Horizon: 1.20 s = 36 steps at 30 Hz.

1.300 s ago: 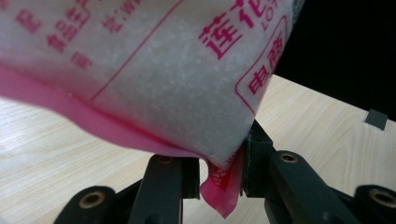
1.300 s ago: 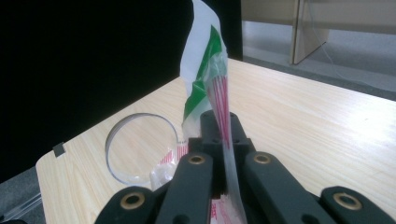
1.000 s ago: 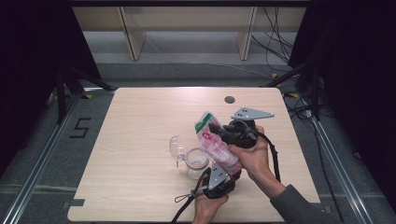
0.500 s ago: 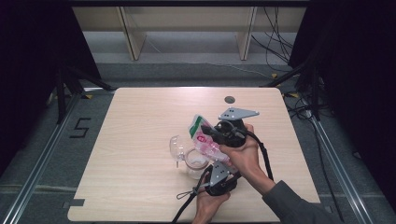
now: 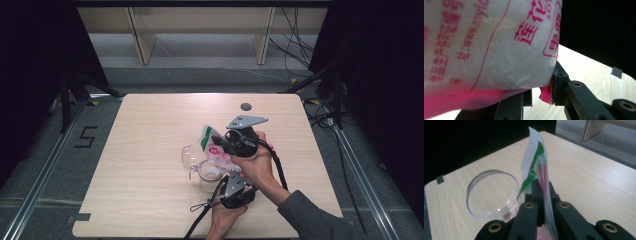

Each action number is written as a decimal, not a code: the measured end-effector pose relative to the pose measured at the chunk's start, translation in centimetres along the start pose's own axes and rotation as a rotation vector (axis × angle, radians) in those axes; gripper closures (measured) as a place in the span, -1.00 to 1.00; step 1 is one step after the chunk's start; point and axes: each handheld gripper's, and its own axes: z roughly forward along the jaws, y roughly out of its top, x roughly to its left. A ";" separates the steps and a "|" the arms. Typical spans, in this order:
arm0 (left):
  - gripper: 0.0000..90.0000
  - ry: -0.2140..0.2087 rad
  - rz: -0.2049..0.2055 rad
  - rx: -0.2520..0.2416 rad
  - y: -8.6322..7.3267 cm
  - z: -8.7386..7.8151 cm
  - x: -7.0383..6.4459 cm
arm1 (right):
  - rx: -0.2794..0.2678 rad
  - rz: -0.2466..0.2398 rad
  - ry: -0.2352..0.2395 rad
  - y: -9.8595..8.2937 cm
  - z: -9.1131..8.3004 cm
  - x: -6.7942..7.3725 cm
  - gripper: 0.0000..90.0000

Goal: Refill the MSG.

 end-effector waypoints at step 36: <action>0.66 -0.042 0.016 -0.025 0.4 0.0 -0.4 | 0.073 -0.055 -0.015 0.5 1.1 0.5 1.00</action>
